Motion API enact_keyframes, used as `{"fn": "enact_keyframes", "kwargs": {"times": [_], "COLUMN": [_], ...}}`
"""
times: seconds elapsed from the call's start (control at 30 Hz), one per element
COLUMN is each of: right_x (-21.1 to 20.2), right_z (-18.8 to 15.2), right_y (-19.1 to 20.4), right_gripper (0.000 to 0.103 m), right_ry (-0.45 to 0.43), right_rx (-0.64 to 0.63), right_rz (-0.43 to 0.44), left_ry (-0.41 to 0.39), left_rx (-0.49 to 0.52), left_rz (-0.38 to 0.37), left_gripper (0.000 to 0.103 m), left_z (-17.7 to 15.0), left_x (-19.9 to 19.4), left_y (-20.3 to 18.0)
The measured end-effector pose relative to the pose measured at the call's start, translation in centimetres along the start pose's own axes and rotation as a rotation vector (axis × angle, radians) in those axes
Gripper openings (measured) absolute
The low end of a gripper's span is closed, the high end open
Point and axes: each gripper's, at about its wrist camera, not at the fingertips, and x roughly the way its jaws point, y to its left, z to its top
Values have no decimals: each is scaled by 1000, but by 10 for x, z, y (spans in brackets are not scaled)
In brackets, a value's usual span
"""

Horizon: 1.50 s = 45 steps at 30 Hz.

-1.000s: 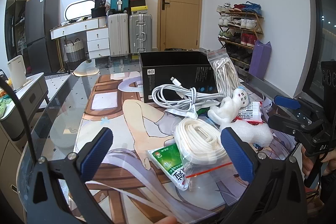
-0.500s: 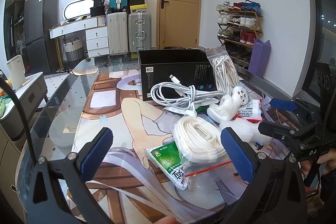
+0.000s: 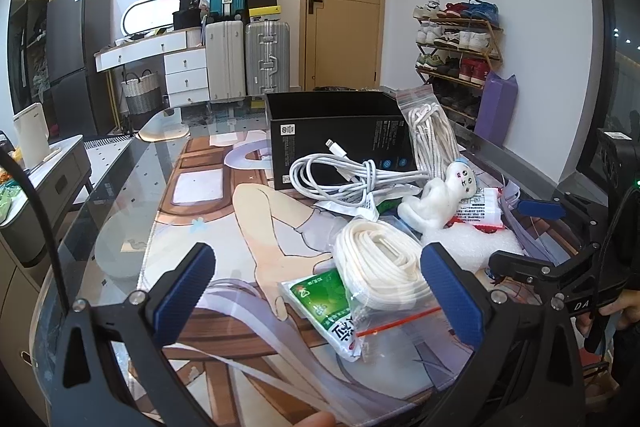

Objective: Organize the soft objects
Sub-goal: 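Move the right gripper toward the white foam block, then close the right gripper around the white foam block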

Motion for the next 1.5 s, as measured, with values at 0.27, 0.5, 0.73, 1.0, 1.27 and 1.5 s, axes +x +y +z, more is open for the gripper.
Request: {"fn": "enact_keyframes", "kwargs": {"times": [0.27, 0.5, 0.73, 1.0, 1.27, 1.5], "right_x": [6, 5, 3, 2, -3, -12], "right_z": [-1, -1, -2, 0, 0, 1], "right_y": [-1, 10, 17, 22, 28, 30], "right_gripper": [103, 93, 81, 53, 35, 35], "right_ry": [45, 39, 33, 27, 13, -33], "right_rx": [28, -1, -21, -51, -77, -82], "right_rz": [56, 96, 128, 137, 164, 188], "left_ry": [3, 5, 6, 6, 6, 6], "left_rx": [3, 4, 6, 5, 6, 6], "left_rz": [-2, -2, -3, -4, 0, -2], "left_gripper": [103, 103, 103, 103, 103, 103], "left_z": [0, 0, -1, -1, -1, -1], "left_x": [2, 3, 3, 3, 3, 3], "left_y": [0, 0, -1, -1, -2, -2]}}
